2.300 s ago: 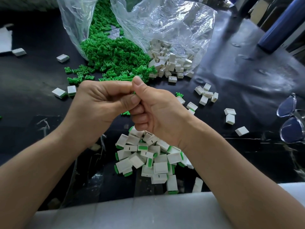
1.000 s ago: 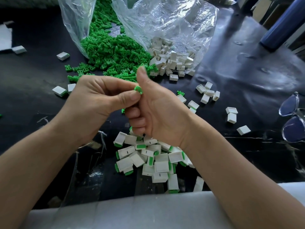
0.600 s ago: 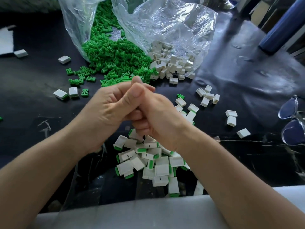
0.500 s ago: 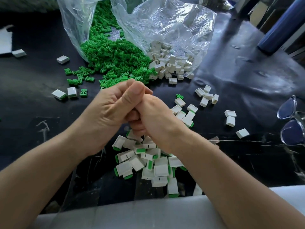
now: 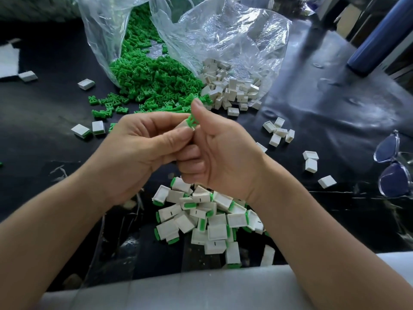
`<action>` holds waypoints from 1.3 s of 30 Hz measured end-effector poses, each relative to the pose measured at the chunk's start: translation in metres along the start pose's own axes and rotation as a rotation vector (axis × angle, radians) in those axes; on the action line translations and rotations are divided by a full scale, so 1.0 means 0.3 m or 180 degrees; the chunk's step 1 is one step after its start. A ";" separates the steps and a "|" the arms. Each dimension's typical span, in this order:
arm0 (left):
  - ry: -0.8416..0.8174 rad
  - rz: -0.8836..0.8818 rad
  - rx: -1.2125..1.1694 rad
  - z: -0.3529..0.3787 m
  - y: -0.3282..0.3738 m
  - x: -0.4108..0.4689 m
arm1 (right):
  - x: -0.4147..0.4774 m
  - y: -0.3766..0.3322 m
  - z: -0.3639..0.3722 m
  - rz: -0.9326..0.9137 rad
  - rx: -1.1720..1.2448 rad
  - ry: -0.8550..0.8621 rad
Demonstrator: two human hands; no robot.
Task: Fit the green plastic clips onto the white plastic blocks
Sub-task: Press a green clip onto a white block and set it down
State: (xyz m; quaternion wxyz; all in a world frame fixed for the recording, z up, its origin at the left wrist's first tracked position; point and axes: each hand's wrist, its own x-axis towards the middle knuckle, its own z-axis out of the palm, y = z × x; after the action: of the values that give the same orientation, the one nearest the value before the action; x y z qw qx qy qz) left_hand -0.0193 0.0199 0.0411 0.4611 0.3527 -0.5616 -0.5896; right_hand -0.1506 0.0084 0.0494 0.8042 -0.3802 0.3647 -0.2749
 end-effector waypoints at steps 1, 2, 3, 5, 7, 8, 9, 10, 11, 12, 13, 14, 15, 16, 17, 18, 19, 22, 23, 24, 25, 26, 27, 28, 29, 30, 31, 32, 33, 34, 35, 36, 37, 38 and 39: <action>-0.0015 0.0014 0.0007 0.000 0.002 -0.001 | -0.001 0.001 -0.012 0.0045 0.0007 -0.0111; -0.0080 0.0062 0.0014 -0.006 -0.002 -0.003 | 0.001 -0.001 -0.019 0.0071 0.0081 -0.0142; -0.0114 0.0098 0.0062 -0.007 0.001 -0.004 | 0.000 -0.005 -0.021 0.0104 0.0054 -0.0146; -0.0172 0.0139 0.0156 -0.012 0.000 -0.005 | 0.000 -0.006 -0.013 0.0181 0.0026 -0.0156; -0.0137 0.0141 0.0189 -0.016 0.001 -0.005 | 0.002 -0.001 -0.013 0.0169 0.0056 -0.0151; -0.0087 0.0144 0.0208 -0.017 -0.002 -0.004 | 0.001 -0.001 -0.010 0.0167 0.0062 -0.0168; -0.0041 0.0146 0.0204 -0.016 0.000 -0.005 | 0.003 -0.001 -0.013 0.0179 0.0063 -0.0171; 0.0008 0.0161 0.0190 -0.013 -0.001 -0.005 | 0.002 -0.002 -0.012 0.0183 0.0056 -0.0173; 0.0027 0.0162 0.0145 -0.007 0.002 -0.006 | 0.002 -0.001 -0.013 0.0192 0.0036 -0.0162; 0.0073 0.0150 0.0136 -0.003 0.001 -0.006 | 0.000 -0.003 -0.011 0.0197 0.0024 -0.0148; 0.0085 0.0138 0.0132 0.001 0.003 -0.007 | 0.000 -0.002 -0.014 0.0203 0.0047 -0.0142; 0.0106 0.0142 0.0154 0.002 0.002 -0.006 | -0.002 -0.002 -0.013 0.0190 0.0072 -0.0136; 0.0103 0.0126 0.0164 0.003 0.003 -0.006 | -0.001 -0.002 -0.014 0.0170 0.0113 -0.0117; 0.0114 0.0124 0.0192 0.002 0.001 -0.005 | -0.003 -0.001 -0.012 0.0139 0.0166 -0.0107; 0.0121 0.0109 0.0187 0.001 0.001 -0.004 | -0.003 0.000 -0.011 0.0096 0.0231 -0.0091; 0.0130 0.0109 0.0173 0.001 0.000 -0.002 | -0.002 0.002 -0.010 0.0041 0.0305 -0.0087; 0.0144 0.0111 0.0142 0.002 -0.001 -0.002 | -0.001 0.004 -0.007 -0.0001 0.0364 -0.0077; 0.0205 0.0121 0.0123 0.006 -0.003 -0.002 | 0.001 0.010 0.005 -0.0097 0.0468 -0.0036; 0.0231 0.0119 0.0126 0.007 -0.003 -0.002 | 0.001 0.012 0.008 -0.0126 0.0485 -0.0014; 0.0252 0.0120 0.0136 0.007 -0.005 -0.001 | 0.001 0.014 0.012 -0.0150 0.0501 0.0014; 0.0271 0.0118 0.0149 0.006 -0.007 -0.001 | 0.001 0.015 0.015 -0.0166 0.0519 0.0044; 0.0285 0.0118 0.0166 0.006 -0.007 0.000 | 0.002 0.017 0.017 -0.0189 0.0532 0.0075; 0.0297 0.0113 0.0183 0.005 -0.007 0.000 | 0.003 0.019 0.019 -0.0216 0.0535 0.0107; 0.0301 0.0105 0.0191 0.004 -0.007 -0.001 | 0.003 0.020 0.021 -0.0245 0.0534 0.0136; 0.0299 0.0096 0.0194 0.004 -0.007 -0.001 | 0.003 0.021 0.022 -0.0268 0.0534 0.0157; 0.0291 0.0087 0.0196 0.003 -0.007 -0.001 | 0.003 0.023 0.023 -0.0284 0.0538 0.0170; 0.0289 0.0084 0.0204 0.002 -0.007 -0.001 | 0.004 0.023 0.024 -0.0293 0.0539 0.0177; 0.0291 0.0078 0.0219 0.001 -0.008 -0.001 | 0.003 0.024 0.023 -0.0294 0.0532 0.0185; 0.0297 0.0074 0.0244 -0.001 -0.010 -0.001 | 0.002 0.025 0.022 -0.0289 0.0515 0.0191; 0.0297 0.0073 0.0276 -0.002 -0.010 -0.001 | 0.002 0.025 0.021 -0.0282 0.0501 0.0190; 0.0290 0.0077 0.0304 -0.003 -0.011 -0.003 | 0.002 0.027 0.022 -0.0271 0.0497 0.0185; 0.0278 0.0085 0.0328 -0.004 -0.011 -0.004 | 0.002 0.028 0.023 -0.0270 0.0491 0.0184; 0.0267 0.0092 0.0355 -0.006 -0.011 -0.005 | 0.002 0.030 0.024 -0.0281 0.0479 0.0193; 0.0265 0.0087 0.0375 -0.009 -0.011 -0.005 | 0.003 0.031 0.024 -0.0293 0.0456 0.0203; 0.0266 0.0074 0.0390 -0.013 -0.013 -0.003 | 0.003 0.031 0.023 -0.0297 0.0421 0.0200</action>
State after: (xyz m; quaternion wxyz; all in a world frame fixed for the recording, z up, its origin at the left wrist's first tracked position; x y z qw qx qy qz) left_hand -0.0160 0.0192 0.0367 0.4685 0.3980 -0.5810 -0.5334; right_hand -0.1431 0.0159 0.0445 0.8021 -0.3340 0.3527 -0.3474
